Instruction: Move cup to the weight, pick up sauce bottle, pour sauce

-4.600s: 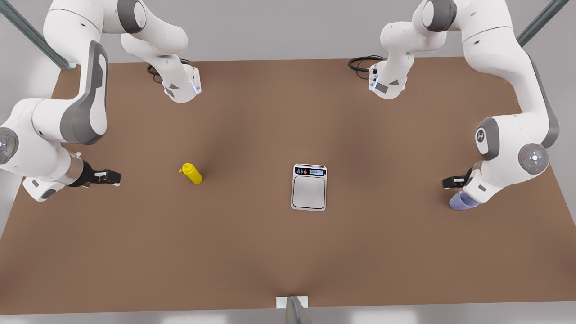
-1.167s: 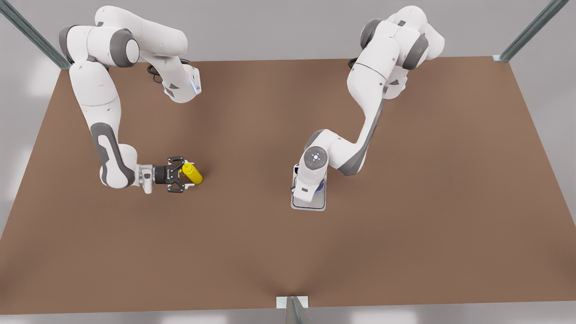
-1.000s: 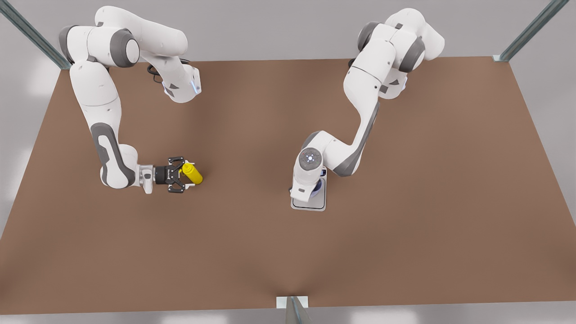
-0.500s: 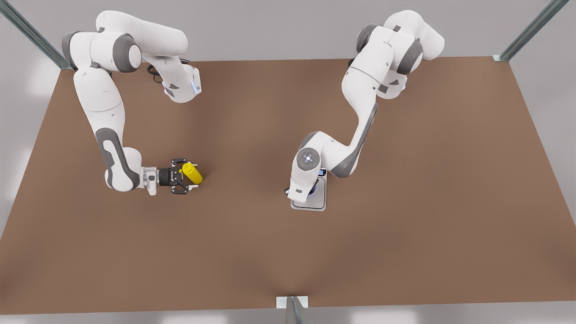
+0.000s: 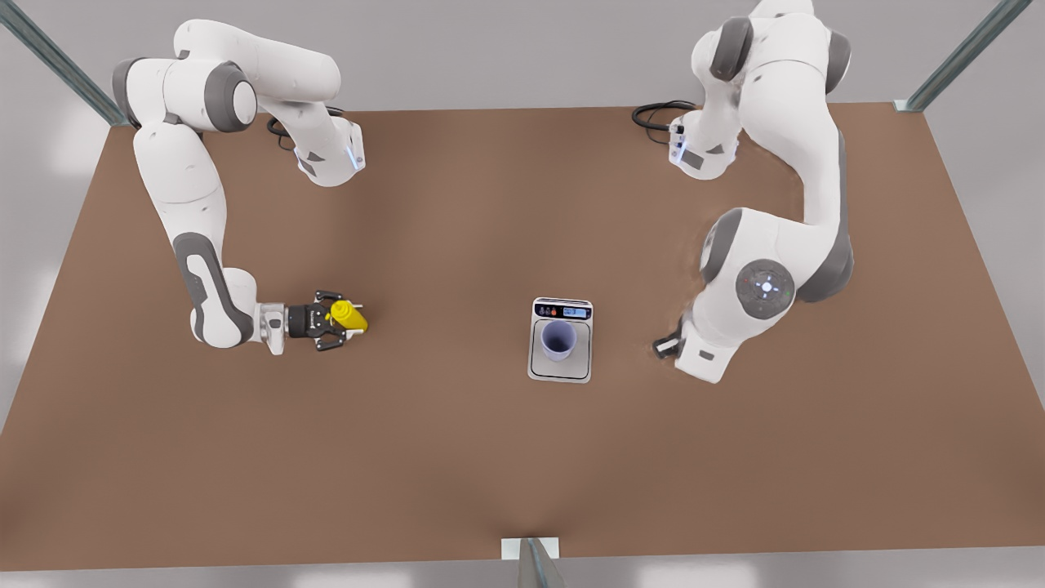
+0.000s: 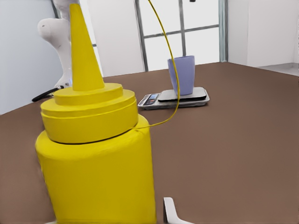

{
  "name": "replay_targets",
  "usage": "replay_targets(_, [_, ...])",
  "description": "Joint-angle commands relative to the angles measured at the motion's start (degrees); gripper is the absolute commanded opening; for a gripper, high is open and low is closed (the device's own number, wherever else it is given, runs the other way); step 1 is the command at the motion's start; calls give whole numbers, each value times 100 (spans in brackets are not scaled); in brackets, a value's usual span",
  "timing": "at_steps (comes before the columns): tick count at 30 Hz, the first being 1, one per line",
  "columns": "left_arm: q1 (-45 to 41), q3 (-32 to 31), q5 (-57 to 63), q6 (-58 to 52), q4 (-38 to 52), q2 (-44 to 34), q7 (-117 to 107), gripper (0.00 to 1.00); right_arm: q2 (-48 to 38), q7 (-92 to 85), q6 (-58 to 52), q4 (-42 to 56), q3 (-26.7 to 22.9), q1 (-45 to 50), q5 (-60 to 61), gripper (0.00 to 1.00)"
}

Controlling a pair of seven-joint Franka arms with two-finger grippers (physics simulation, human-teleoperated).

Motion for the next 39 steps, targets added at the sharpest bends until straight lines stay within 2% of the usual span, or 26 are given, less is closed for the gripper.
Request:
replay_targets(1, [188, 91, -28, -144, 1, -46, 463, 100, -5, 0, -1, 0, 0, 0, 0, 55])
replay_targets(3, [400, 988, -19, -286, -166, -213, 1916, 100, -5, 0, -10, 9, -9, -9, 0, 53])
replay_targets(4, [673, 1006, -19, -85, -560, -616, 2268, 100, 4, 9, -1, 0, 0, 0, 0, 53])
replay_targets(5, [953, 744, 34, 724, -1843, -1495, 2470, 100, -5, 9, -1, 0, 0, 0, 0, 52])
replay_targets(6, [1797, -91, 60, 576, -2074, -1838, 2470, 100, -5, 9, -10, 0, -9, -9, 0, 52])
replay_targets(8, [1411, -110, 834, 435, -2056, -1830, 2435, 100, -5, 26, -27, 9, -9, -26, 0, 51])
replay_targets(14, [1394, -171, 596, 391, -1915, -1777, 2461, 100, -286, 606, -317, 228, -53, -106, -9, 51])
replay_targets(20, [1376, -198, 596, 303, -1801, -1716, 2479, 100, -752, 3593, 69, 1599, -185, 263, -1133, 52])
replay_targets(23, [1385, -198, 579, 303, -1801, -1698, 2497, 100, -770, 5290, 482, 2399, -184, 958, -1951, 52])
replay_targets(28, [1385, -198, 482, 303, -1792, -1698, 2497, 100, -858, 9140, 1915, 2979, -176, 2847, -4324, 52])
replay_targets(30, [1385, -198, 482, 303, -1792, -1698, 2497, 100, -691, 10563, 2003, 3392, -167, 3331, -5167, 52])
replay_targets(33, [1385, -198, 482, 303, -1792, -1698, 2497, 100, -638, 11681, 1986, 3463, -158, 4069, -6793, 52])
replay_targets(38, [1385, -198, 473, 356, -1792, -1637, 2488, 100, -392, 12041, 1845, 3832, -158, 4913, -8876, 52])
replay_targets(39, [1385, -198, 429, 356, -1792, -1637, 2488, 100, -199, 12032, 1459, 4113, -158, 5089, -9281, 52])
